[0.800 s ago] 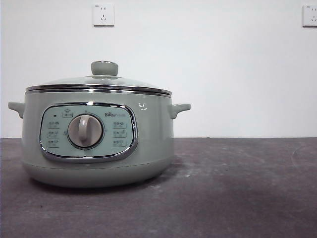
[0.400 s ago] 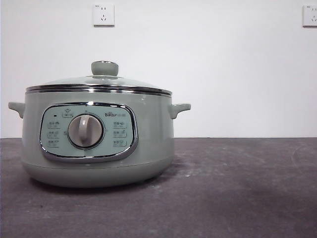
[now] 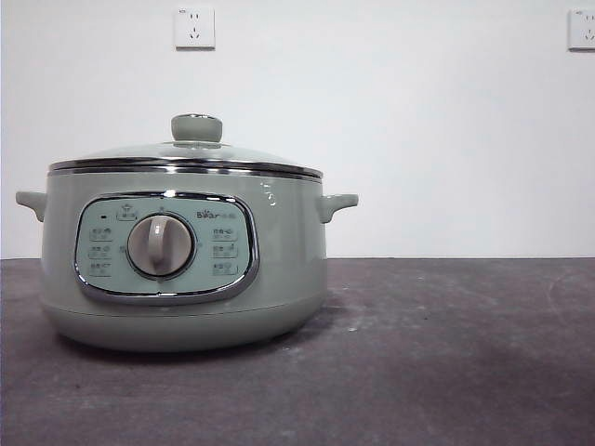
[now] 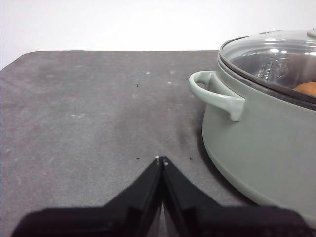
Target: Pick up the potato,open the lid,put the potato in the pot,close the lid
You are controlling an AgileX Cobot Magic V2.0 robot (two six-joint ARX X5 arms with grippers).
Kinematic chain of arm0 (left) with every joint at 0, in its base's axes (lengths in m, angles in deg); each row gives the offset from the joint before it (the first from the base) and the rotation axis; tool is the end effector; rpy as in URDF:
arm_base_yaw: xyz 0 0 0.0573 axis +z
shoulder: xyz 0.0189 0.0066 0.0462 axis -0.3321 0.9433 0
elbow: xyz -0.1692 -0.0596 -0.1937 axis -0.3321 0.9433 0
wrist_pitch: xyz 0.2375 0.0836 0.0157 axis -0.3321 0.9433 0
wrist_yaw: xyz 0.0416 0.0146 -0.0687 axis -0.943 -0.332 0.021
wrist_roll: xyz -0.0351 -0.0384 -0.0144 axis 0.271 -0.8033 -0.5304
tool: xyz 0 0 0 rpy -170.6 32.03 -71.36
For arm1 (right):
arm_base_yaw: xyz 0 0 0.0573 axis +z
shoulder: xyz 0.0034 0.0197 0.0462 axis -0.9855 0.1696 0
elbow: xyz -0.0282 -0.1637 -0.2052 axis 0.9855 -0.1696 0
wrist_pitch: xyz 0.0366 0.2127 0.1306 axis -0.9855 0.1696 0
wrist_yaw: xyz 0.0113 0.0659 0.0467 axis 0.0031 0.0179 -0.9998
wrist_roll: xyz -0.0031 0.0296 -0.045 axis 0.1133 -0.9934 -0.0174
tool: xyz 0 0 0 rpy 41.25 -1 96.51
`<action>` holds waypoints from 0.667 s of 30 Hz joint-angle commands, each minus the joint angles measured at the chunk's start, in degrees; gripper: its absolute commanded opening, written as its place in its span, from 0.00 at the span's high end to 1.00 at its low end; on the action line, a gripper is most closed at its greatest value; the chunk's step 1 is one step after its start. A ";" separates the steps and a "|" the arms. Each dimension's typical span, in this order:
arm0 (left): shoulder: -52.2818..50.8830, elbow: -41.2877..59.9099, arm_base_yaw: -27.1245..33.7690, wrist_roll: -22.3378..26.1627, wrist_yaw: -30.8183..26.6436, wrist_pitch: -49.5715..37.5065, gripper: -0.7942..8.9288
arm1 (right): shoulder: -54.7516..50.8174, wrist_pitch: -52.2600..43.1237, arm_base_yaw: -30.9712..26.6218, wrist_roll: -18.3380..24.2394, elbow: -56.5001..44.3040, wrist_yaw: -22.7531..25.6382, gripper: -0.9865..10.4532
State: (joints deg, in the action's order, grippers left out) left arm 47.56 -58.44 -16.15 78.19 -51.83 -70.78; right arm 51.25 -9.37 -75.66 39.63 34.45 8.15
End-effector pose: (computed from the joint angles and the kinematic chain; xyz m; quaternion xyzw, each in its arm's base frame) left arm 0.0956 0.0022 0.1521 -0.0154 0.0831 -0.0244 0.9961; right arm 0.0955 0.0118 0.1565 0.0183 0.0576 0.1095 0.9922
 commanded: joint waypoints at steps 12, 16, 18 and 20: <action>-0.07 0.81 0.20 0.61 -0.07 -0.04 0.92 | -0.17 3.23 3.06 -0.92 -0.52 2.12 0.91; -0.07 0.81 0.20 0.61 -0.07 -0.04 0.92 | -0.17 3.23 3.06 -1.81 -0.52 2.14 0.91; -0.07 0.81 0.20 0.61 -0.07 -0.04 0.92 | -0.17 3.17 3.06 -3.78 -0.52 2.21 0.91; -0.07 0.81 0.20 0.61 -0.07 -0.04 0.92 | -0.17 3.06 3.04 -3.61 -0.52 2.51 0.91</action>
State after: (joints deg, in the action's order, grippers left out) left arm 47.56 -58.44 -16.15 78.19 -51.81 -70.78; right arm 51.25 -6.98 -72.73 37.27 34.51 10.42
